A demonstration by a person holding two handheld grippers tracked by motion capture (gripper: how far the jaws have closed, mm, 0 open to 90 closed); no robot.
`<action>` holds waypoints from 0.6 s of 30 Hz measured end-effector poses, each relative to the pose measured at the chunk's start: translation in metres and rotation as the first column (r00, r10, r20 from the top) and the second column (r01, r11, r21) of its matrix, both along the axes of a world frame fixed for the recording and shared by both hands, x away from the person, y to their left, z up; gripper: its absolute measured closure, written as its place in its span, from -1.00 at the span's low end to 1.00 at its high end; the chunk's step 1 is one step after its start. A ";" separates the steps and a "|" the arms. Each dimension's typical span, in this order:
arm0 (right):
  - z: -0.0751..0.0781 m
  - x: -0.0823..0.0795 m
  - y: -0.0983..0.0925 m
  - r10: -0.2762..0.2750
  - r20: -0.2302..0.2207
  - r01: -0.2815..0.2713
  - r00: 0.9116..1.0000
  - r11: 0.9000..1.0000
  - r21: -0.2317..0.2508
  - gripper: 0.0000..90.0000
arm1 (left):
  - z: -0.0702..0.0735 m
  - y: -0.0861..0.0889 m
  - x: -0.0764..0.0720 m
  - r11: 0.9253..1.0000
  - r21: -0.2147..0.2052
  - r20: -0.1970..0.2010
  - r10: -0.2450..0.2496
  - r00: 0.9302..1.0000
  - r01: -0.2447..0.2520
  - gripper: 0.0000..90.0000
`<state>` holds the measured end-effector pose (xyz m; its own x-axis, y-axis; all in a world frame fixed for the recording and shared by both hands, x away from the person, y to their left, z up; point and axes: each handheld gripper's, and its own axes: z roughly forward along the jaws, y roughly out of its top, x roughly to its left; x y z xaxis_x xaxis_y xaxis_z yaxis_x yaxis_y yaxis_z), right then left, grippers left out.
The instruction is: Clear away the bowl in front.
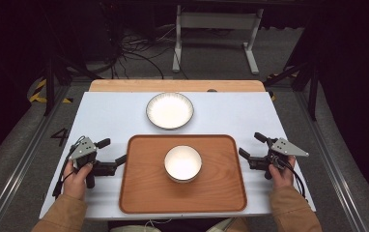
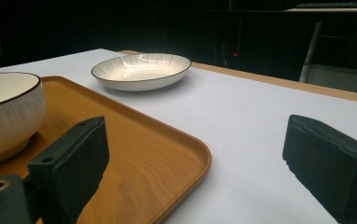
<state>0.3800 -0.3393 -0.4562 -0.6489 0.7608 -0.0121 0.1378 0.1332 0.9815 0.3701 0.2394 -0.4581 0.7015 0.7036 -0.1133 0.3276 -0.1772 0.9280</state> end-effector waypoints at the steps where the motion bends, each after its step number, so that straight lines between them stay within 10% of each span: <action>1: 0.000 0.000 0.000 0.000 0.000 0.000 1.000 1.000 0.000 -0.83 | -0.001 0.000 0.000 1.000 0.004 0.005 0.002 1.000 -0.002 -0.87; 18: 0.000 0.000 0.000 0.000 0.001 0.000 1.000 1.000 0.001 -0.83 | -0.009 -0.003 -0.001 0.999 0.045 0.013 0.013 1.000 -0.013 -0.88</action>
<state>0.3799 -0.3392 -0.4563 -0.6489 0.7608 -0.0123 0.1368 0.1325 0.9817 0.3689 0.2361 -0.4668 0.6935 0.7168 -0.0720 0.3182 -0.2152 0.9233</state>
